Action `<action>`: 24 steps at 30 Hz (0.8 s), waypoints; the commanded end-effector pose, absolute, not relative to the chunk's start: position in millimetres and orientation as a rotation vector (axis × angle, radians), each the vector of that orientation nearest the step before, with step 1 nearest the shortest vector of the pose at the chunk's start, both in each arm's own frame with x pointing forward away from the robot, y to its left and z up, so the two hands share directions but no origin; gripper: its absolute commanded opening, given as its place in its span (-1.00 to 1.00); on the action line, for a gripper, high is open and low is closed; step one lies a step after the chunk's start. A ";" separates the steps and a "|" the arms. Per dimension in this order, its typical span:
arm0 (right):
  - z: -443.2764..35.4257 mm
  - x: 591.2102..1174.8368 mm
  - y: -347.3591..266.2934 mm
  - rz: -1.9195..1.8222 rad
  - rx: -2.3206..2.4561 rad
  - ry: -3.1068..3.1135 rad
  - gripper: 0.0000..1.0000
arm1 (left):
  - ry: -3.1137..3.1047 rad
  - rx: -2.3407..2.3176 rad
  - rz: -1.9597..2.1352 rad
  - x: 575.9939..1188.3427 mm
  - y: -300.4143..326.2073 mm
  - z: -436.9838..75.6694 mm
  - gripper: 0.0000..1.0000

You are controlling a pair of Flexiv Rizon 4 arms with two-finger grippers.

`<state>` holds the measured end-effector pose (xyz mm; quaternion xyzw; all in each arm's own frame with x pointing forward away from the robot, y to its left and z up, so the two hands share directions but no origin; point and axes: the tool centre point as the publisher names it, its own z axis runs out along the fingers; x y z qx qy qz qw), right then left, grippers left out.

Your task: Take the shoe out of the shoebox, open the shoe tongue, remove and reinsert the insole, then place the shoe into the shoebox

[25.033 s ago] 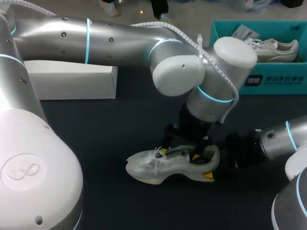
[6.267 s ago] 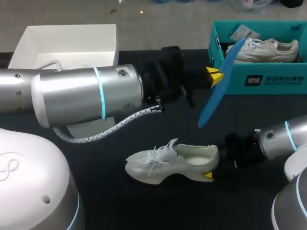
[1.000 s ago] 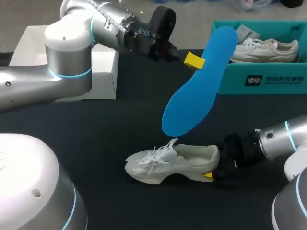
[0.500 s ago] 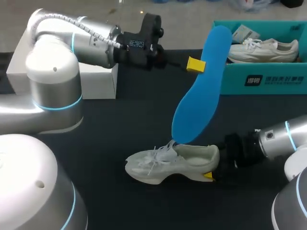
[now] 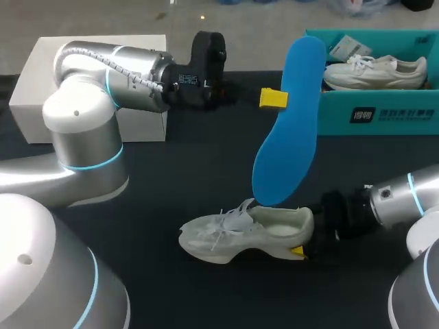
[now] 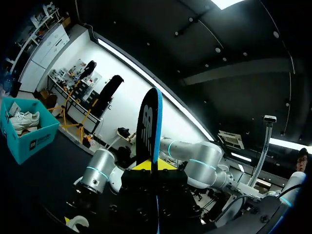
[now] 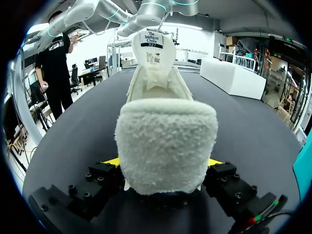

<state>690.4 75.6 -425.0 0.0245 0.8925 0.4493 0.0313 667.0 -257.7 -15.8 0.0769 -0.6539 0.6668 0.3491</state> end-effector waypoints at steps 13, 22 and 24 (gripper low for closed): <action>-429.8 690.2 78.4 1.378 0.078 2.749 -1.00 | -1.672 0.212 1.915 653.4 -250.2 -14.2 -1.00; -429.8 690.2 78.4 1.378 0.078 2.749 -1.00 | -1.663 0.262 1.862 652.3 -246.7 -12.6 -1.00; -429.8 690.2 78.4 1.378 0.078 2.749 -1.00 | -1.670 0.271 1.852 651.1 -245.3 -11.9 -1.00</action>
